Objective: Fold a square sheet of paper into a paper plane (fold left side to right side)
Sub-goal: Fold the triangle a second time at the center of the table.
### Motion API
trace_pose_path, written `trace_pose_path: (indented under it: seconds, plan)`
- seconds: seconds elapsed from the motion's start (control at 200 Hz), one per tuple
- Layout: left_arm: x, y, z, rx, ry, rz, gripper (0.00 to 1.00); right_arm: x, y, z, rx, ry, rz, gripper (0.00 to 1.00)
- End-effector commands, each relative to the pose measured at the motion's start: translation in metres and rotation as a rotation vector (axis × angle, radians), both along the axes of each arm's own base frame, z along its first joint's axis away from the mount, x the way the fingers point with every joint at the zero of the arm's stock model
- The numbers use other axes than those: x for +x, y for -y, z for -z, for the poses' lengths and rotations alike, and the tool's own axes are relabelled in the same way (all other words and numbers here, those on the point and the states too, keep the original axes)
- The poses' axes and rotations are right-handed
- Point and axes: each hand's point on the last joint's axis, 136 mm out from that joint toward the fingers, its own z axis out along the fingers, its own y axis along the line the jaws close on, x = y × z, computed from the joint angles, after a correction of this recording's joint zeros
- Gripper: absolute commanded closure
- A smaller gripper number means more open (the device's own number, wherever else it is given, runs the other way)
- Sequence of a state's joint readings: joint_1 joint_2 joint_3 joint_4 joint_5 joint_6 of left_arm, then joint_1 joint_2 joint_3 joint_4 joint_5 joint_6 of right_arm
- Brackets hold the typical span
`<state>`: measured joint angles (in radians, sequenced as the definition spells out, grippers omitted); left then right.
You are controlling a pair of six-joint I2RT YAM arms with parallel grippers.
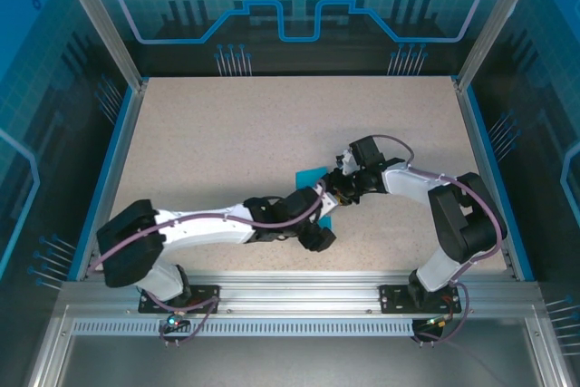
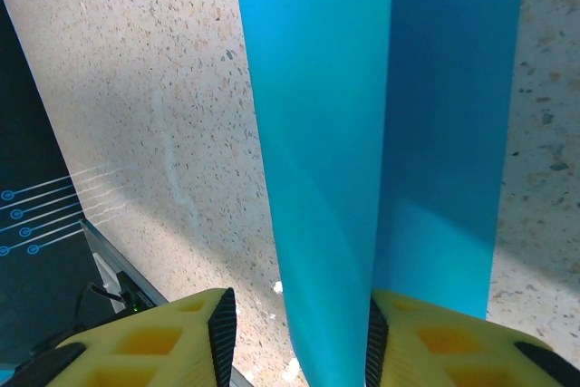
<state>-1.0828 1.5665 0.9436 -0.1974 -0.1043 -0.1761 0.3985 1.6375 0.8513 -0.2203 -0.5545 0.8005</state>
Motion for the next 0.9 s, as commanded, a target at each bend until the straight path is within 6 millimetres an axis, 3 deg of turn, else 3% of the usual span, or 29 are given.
trace_pose_path:
  seconds: [0.0,0.16,0.26,0.43,0.895]
  plan:
    - [0.009,0.001,0.009,0.131,0.076,-0.011,0.24,0.001,0.002,0.001,-0.004,-0.023,-0.001,0.58]
    - [0.021,0.004,0.022,0.240,0.114,-0.053,0.23,0.001,0.002,0.002,-0.008,-0.023,-0.003,0.58]
    - [0.029,0.002,0.030,0.302,0.136,-0.078,0.17,0.001,0.002,0.003,-0.007,-0.023,-0.003,0.58]
    - [0.036,0.003,0.036,0.354,0.162,-0.081,0.20,0.002,0.001,0.003,-0.003,-0.022,-0.004,0.58]
    - [0.031,0.003,0.029,0.326,0.154,-0.056,0.77,-0.003,0.007,0.010,-0.041,-0.041,-0.010,0.58]
